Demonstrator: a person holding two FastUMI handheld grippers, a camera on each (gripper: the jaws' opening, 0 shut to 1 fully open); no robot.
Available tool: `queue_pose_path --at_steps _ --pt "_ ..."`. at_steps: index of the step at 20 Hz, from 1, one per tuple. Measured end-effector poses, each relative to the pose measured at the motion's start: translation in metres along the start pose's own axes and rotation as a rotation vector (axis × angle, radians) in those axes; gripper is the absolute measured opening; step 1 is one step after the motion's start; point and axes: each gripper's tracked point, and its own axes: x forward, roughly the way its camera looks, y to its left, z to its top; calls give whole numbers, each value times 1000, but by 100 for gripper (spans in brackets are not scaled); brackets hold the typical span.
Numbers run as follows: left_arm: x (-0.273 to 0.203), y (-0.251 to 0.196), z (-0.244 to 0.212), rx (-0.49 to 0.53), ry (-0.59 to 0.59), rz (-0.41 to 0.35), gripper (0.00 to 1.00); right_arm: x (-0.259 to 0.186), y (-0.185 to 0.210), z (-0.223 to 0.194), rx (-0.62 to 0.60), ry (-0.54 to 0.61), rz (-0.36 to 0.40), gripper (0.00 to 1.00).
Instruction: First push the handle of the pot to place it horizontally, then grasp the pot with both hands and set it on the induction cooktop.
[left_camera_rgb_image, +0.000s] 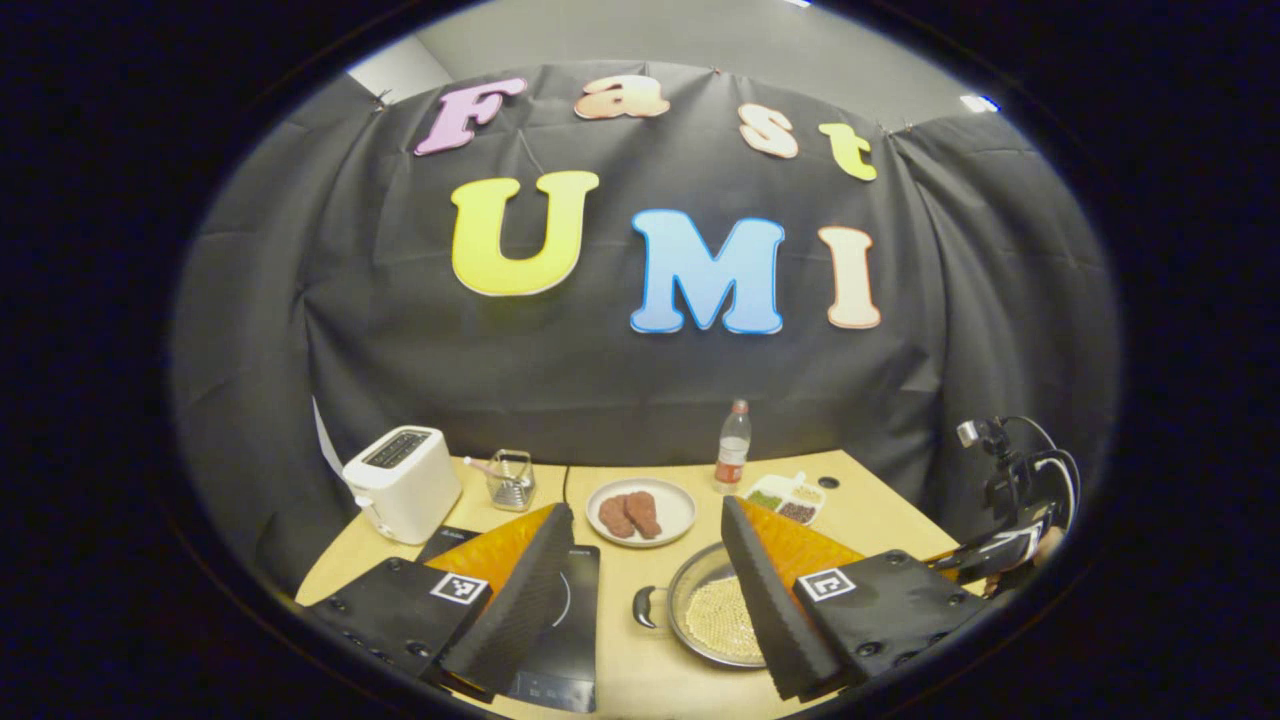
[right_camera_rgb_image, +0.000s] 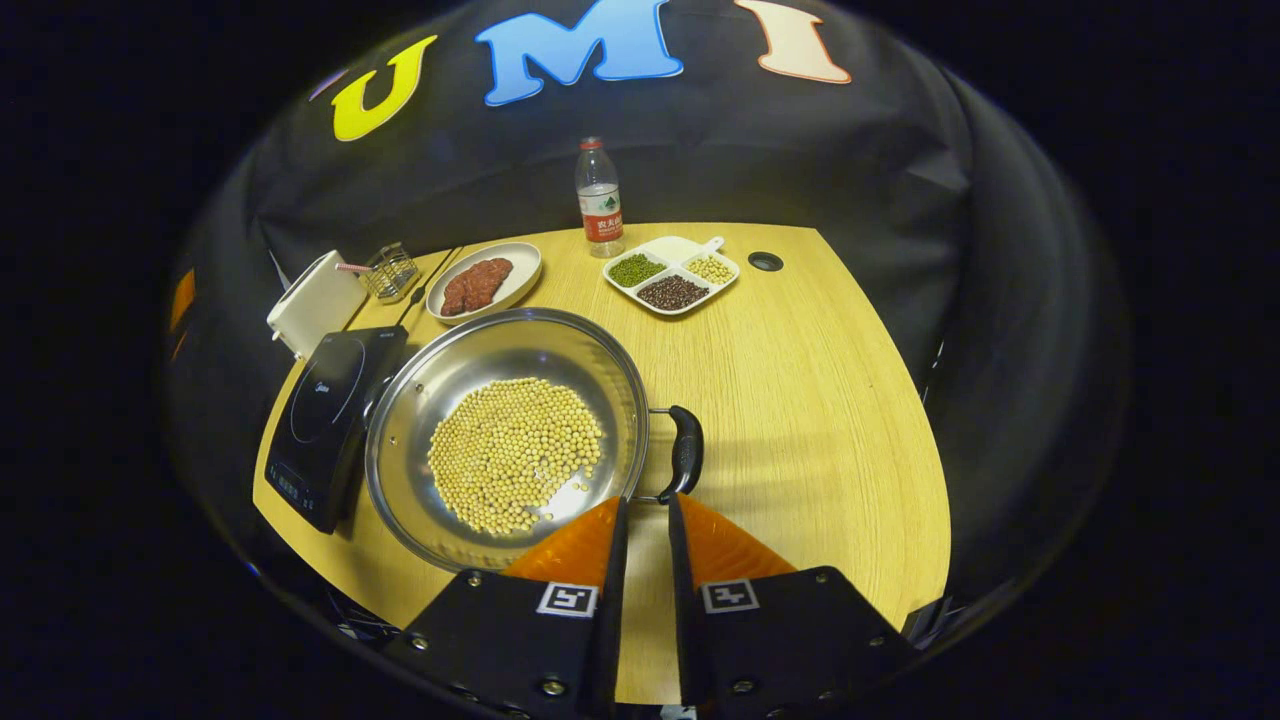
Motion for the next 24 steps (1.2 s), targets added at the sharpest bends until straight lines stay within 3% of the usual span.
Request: queue_pose_path --at_steps 4,5,8,15,24 --pt "28 -10 -48 5 122 -57 96 2 -3 0 48 -10 7 40" --pt "37 -13 -60 1 160 -74 97 5 -6 0 56 -2 -4 55" --pt "62 -9 -98 -2 272 -90 97 14 -12 -3 75 14 -12 65" --pt "107 -2 -171 59 452 -109 99 41 -19 1 112 41 -35 66" --pt "144 3 -218 66 566 -116 98 64 -33 12 126 54 -91 66"
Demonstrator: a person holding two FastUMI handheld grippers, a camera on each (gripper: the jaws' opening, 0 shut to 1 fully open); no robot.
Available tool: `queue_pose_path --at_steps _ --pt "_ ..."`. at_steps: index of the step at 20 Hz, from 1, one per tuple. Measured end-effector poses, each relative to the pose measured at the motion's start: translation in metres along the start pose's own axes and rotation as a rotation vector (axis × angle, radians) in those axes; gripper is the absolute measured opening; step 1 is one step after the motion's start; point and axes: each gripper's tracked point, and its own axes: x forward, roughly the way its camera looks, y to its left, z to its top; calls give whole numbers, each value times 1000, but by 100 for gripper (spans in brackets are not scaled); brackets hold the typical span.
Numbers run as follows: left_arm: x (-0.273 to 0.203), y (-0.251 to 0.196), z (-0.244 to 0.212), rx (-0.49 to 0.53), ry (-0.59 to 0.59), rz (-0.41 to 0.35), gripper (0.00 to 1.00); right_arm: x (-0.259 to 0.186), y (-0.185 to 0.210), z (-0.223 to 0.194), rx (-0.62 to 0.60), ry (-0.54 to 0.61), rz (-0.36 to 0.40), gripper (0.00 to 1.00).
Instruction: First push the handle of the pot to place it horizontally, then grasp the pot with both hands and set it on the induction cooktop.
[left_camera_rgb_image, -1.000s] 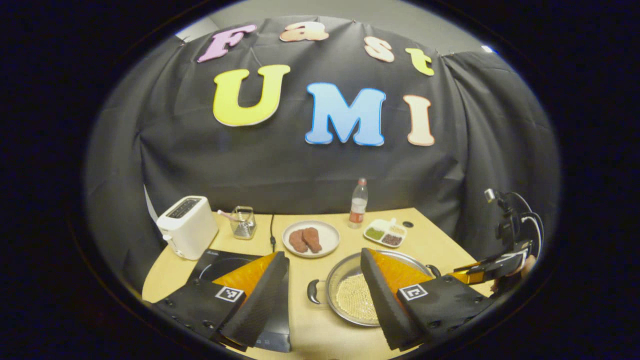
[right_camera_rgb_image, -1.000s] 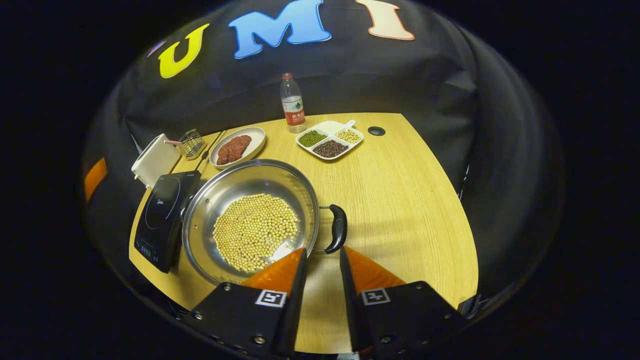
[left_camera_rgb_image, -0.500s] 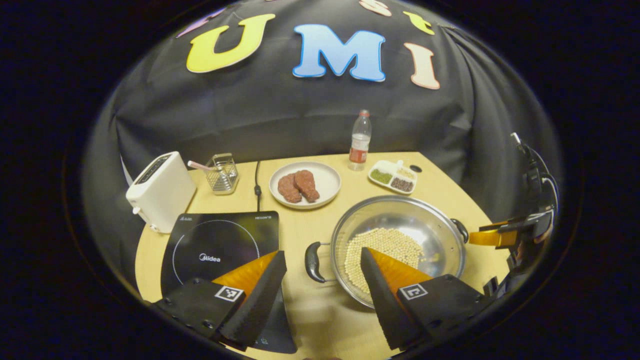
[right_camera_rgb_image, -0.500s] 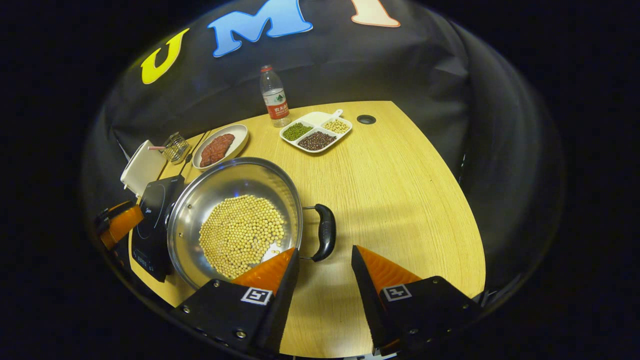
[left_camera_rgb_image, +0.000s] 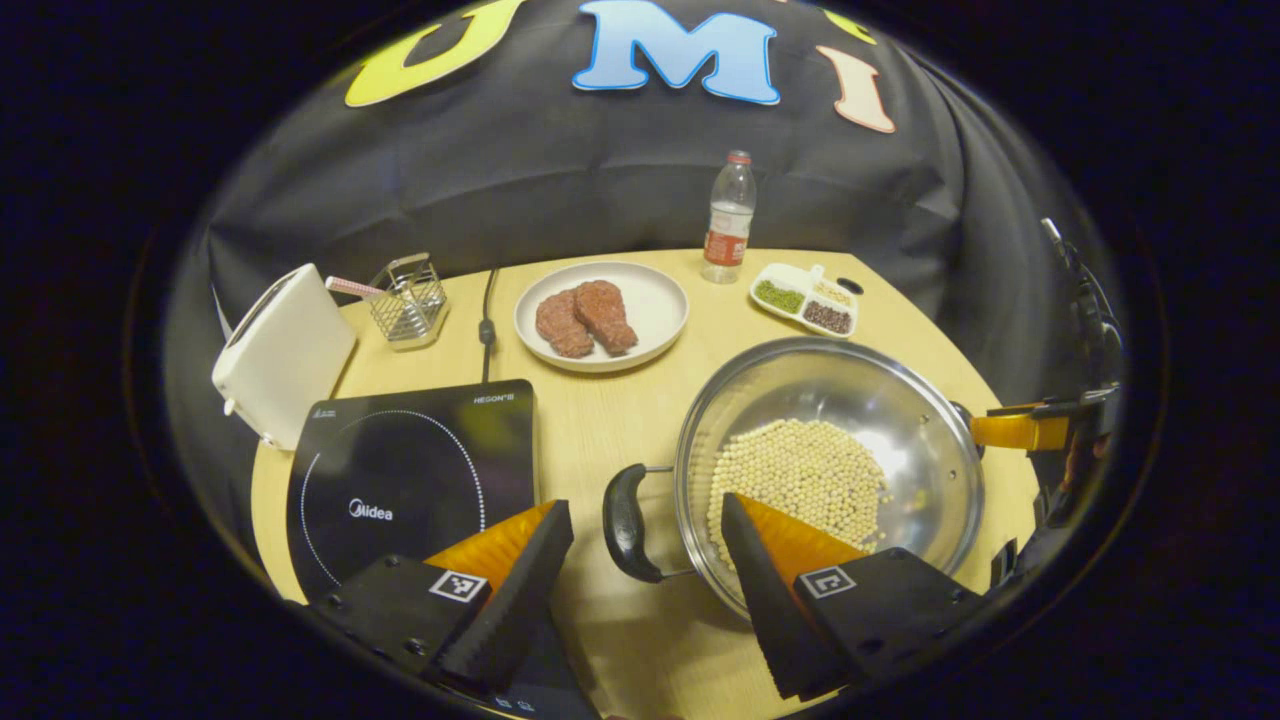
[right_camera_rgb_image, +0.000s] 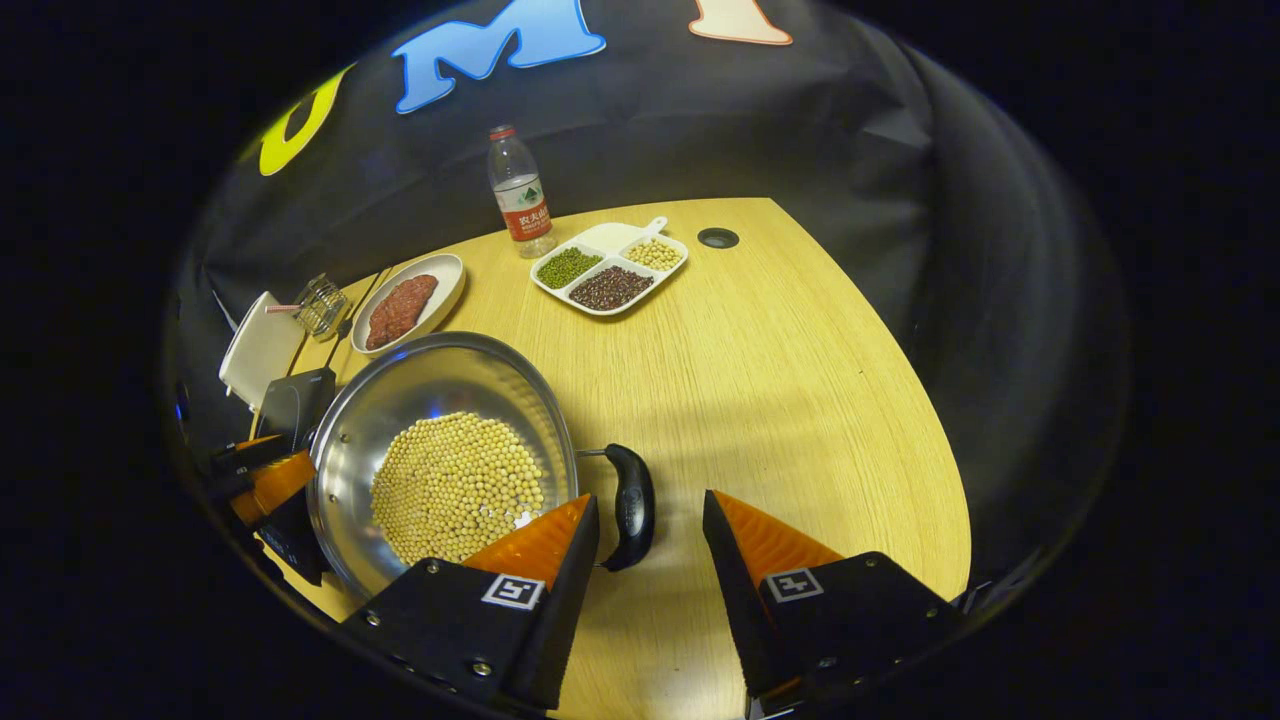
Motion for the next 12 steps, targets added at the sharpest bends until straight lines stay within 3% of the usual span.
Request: queue_pose_path --at_steps 5,9,10,11,12 --pt "20 4 -8 1 44 -8 98 0 3 6 8 3 13 66" --pt "21 3 -8 -3 46 -13 98 -4 5 6 -79 6 4 65" --pt "22 3 -9 -1 49 -14 98 -4 6 7 -74 10 5 56" --pt "23 3 -9 0 51 -13 98 -8 8 9 -63 9 20 65" --pt "23 2 -8 -1 50 -15 98 -9 11 11 -48 1 39 65"
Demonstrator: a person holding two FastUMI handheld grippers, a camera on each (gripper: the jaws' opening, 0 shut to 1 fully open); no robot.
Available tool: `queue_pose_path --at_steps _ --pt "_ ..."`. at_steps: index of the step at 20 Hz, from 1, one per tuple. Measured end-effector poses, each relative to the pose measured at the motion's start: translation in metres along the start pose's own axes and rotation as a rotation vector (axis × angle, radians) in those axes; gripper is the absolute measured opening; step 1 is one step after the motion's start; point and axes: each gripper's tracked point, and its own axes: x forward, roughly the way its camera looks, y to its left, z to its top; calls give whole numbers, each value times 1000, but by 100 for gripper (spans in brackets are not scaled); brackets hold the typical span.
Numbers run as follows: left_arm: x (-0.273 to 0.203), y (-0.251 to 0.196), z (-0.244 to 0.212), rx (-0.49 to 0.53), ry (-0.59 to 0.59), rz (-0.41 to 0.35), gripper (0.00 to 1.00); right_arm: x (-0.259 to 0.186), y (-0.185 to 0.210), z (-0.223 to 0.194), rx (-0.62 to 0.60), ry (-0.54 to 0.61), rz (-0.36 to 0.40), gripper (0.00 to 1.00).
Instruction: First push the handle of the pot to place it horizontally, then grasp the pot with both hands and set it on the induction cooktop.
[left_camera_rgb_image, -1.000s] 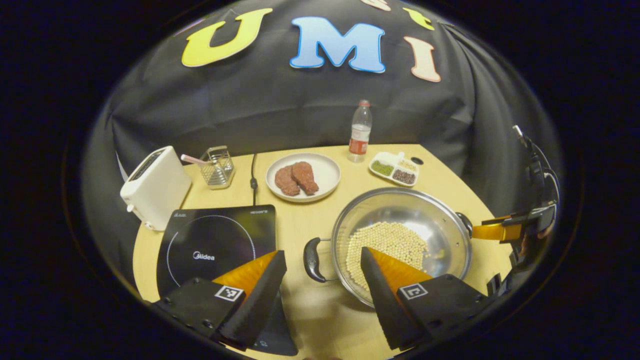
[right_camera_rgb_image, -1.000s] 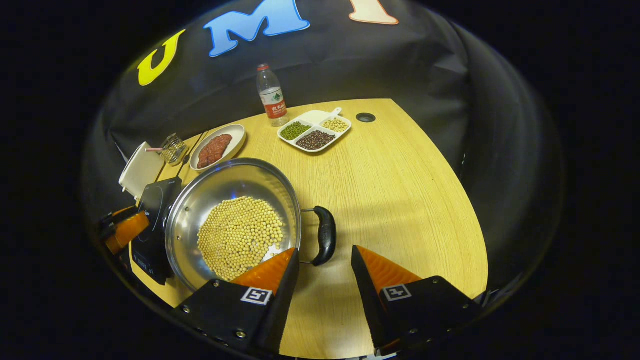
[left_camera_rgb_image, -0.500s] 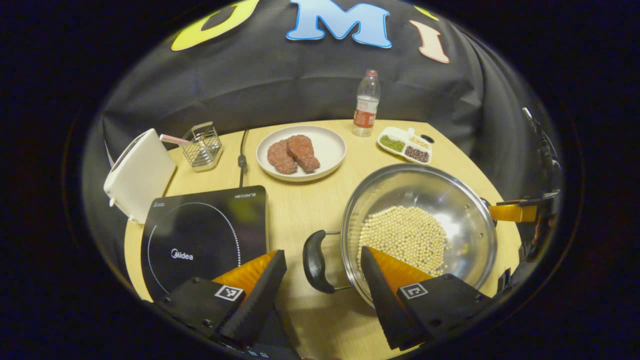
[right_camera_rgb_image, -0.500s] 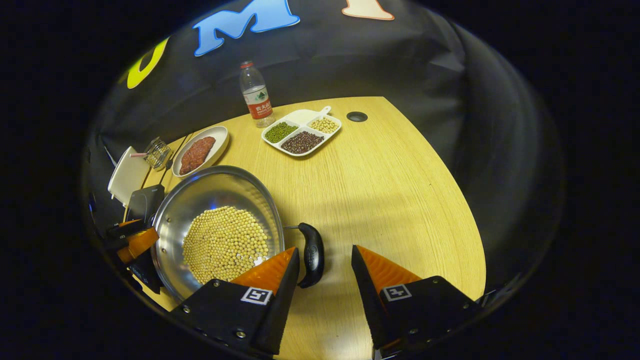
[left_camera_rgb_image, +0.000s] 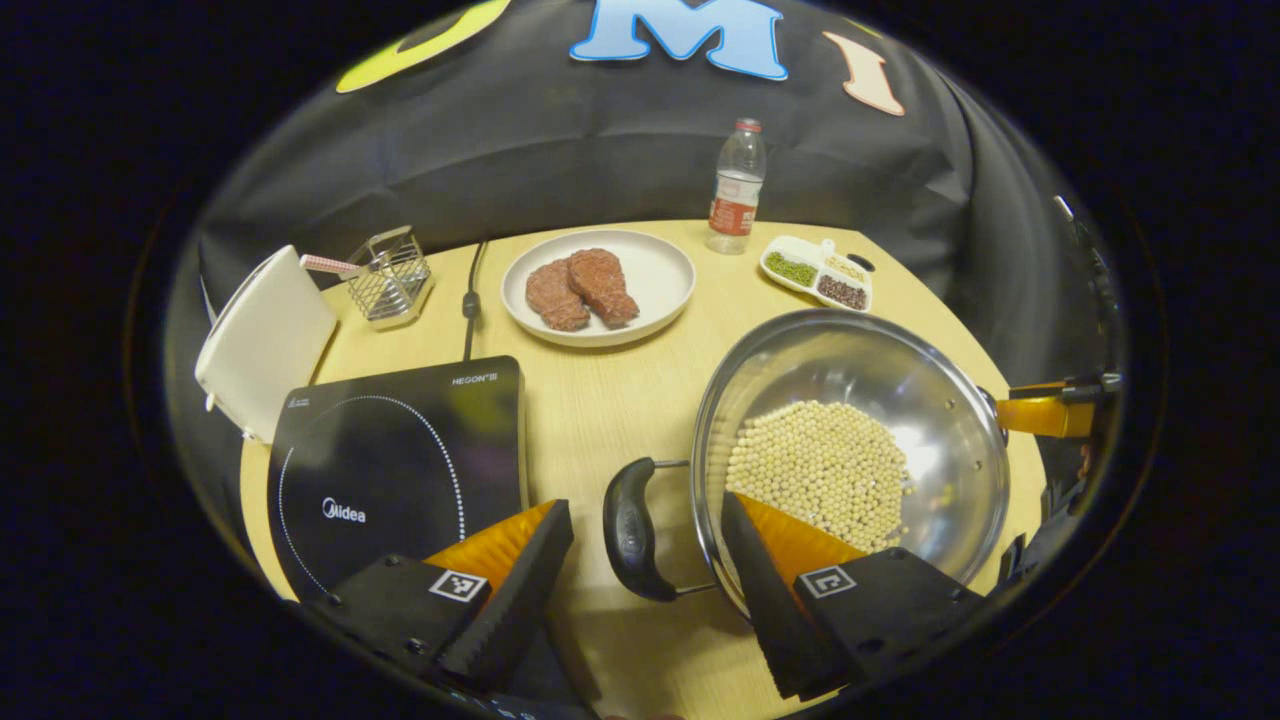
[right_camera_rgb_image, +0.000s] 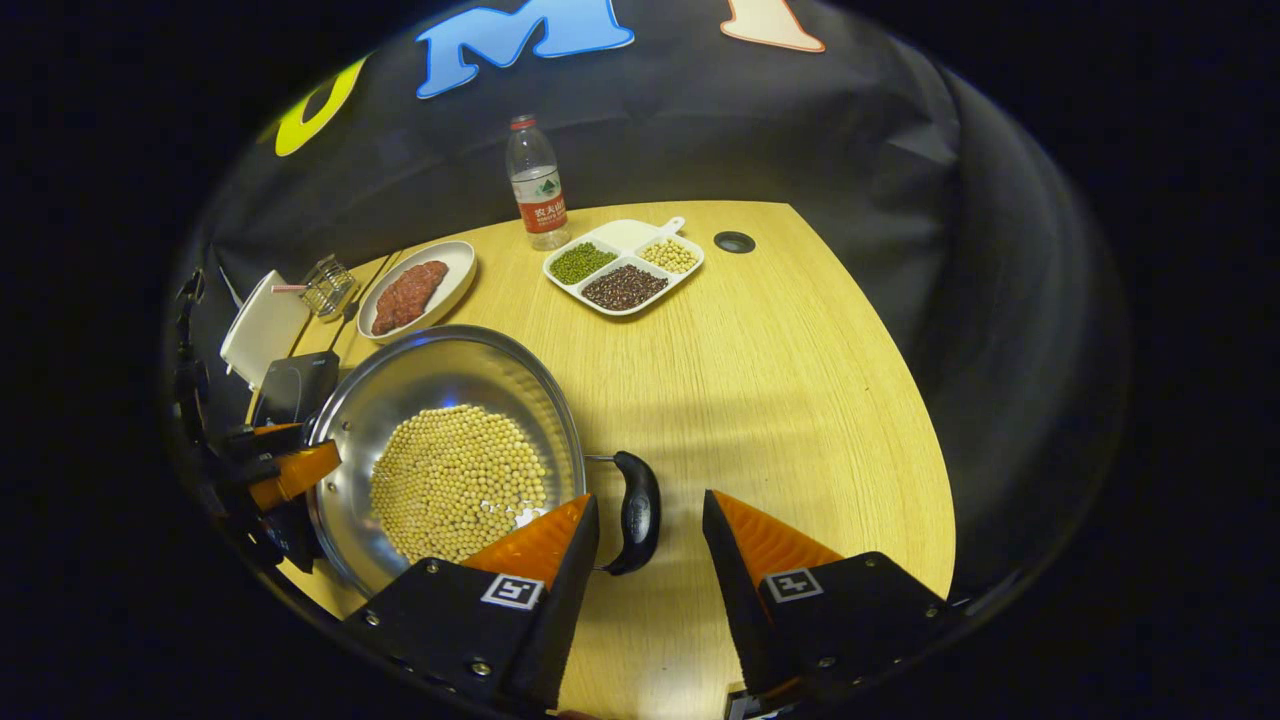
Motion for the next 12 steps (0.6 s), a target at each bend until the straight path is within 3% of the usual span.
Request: queue_pose_path --at_steps 1,3,8,10,11,12 --pt "-1 0 0 -1 -2 1 98 -3 8 3 22 -6 36 68" --pt "0 0 0 2 -2 2 98 2 8 -4 19 18 28 77" --pt "8 -2 -3 12 12 -3 96 27 9 -13 8 44 12 77" --pt "13 -4 -8 20 29 -5 96 34 9 -15 11 52 14 67" --pt "16 -4 -10 25 37 -4 96 38 12 -17 24 57 23 71" --pt "19 -3 -12 30 46 -5 93 39 13 -15 30 59 20 65"
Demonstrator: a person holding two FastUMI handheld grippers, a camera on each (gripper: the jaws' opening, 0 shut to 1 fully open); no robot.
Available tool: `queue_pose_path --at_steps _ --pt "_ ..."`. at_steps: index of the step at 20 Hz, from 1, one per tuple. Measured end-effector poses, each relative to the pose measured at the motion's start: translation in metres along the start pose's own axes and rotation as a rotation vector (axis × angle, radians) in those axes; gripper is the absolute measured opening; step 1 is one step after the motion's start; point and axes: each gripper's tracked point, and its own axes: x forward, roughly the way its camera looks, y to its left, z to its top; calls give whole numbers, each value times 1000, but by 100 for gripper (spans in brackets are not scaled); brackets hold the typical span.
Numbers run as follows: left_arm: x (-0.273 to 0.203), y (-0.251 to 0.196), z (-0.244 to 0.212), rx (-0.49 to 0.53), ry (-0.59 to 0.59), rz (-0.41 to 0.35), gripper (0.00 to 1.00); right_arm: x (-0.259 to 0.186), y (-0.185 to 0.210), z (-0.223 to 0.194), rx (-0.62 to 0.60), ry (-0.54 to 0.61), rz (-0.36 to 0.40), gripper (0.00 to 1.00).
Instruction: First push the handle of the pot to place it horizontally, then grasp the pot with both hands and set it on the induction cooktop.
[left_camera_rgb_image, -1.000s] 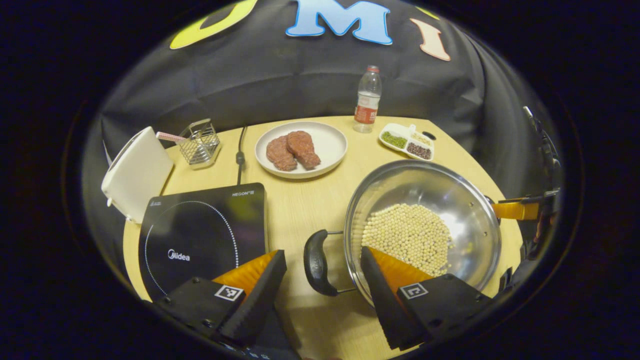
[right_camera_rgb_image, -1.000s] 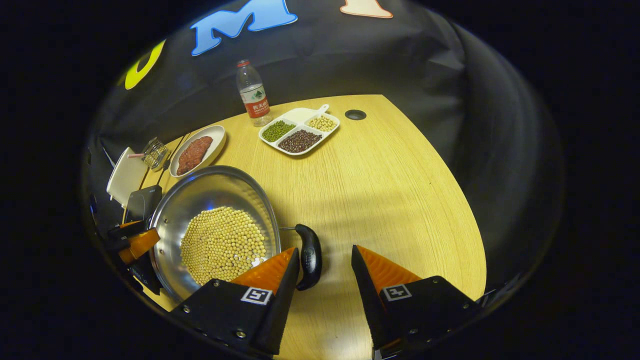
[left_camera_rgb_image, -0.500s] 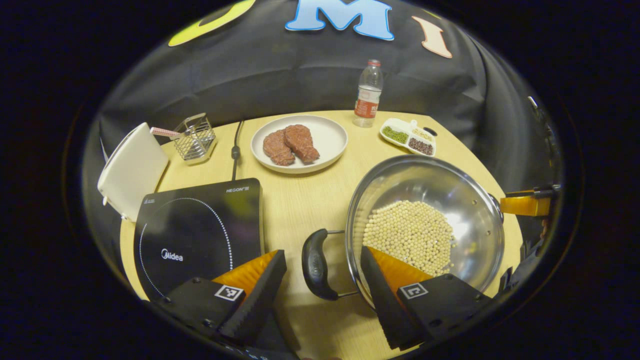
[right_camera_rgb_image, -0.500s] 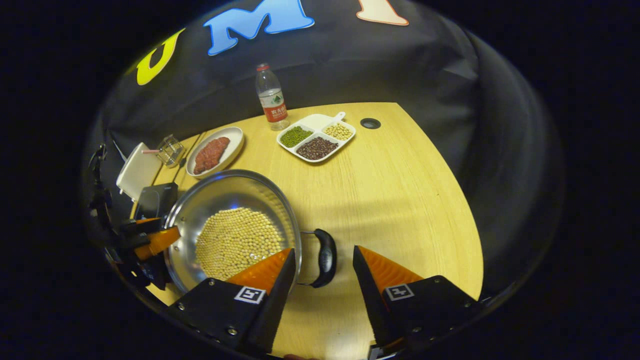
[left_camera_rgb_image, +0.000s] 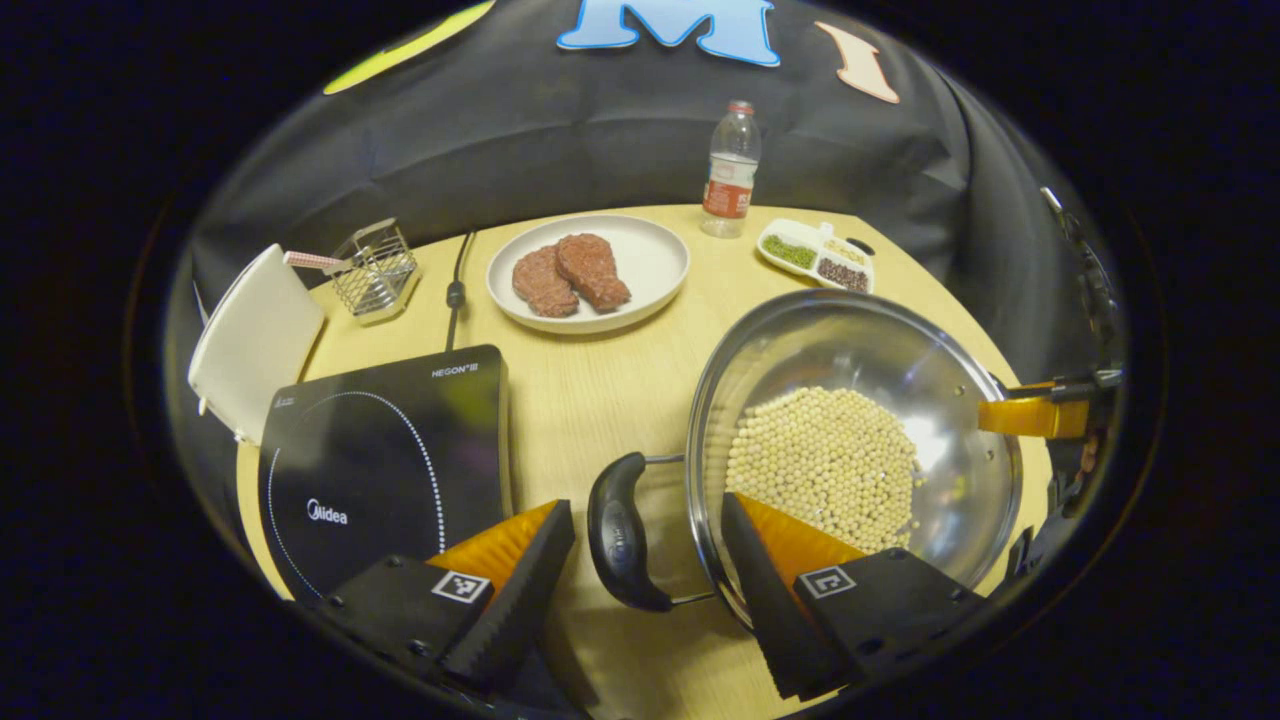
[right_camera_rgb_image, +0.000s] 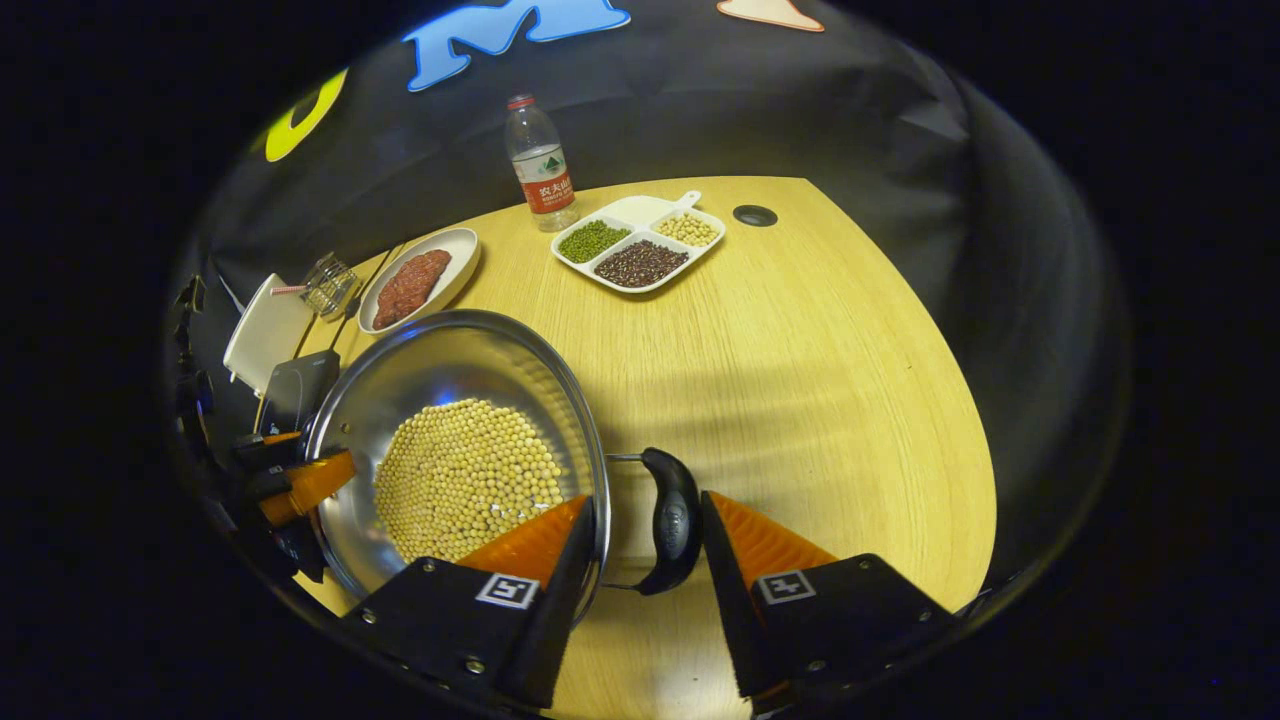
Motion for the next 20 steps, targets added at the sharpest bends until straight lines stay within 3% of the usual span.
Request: queue_pose_path --at_steps 2,5,7,12,20 --pt "3 -7 -2 -15 14 -30 94 3 -1 0 5 8 -3 62" --pt "5 -7 -2 -35 27 -15 76 3 1 0 4 7 -5 55" --pt "5 -6 -2 -65 40 -4 72 5 2 0 7 2 -7 49" --pt "-5 -3 8 -67 27 -8 62 -3 6 0 17 5 7 48" --pt "-45 1 13 -75 18 -16 65 -42 18 7 -4 -24 -4 48"
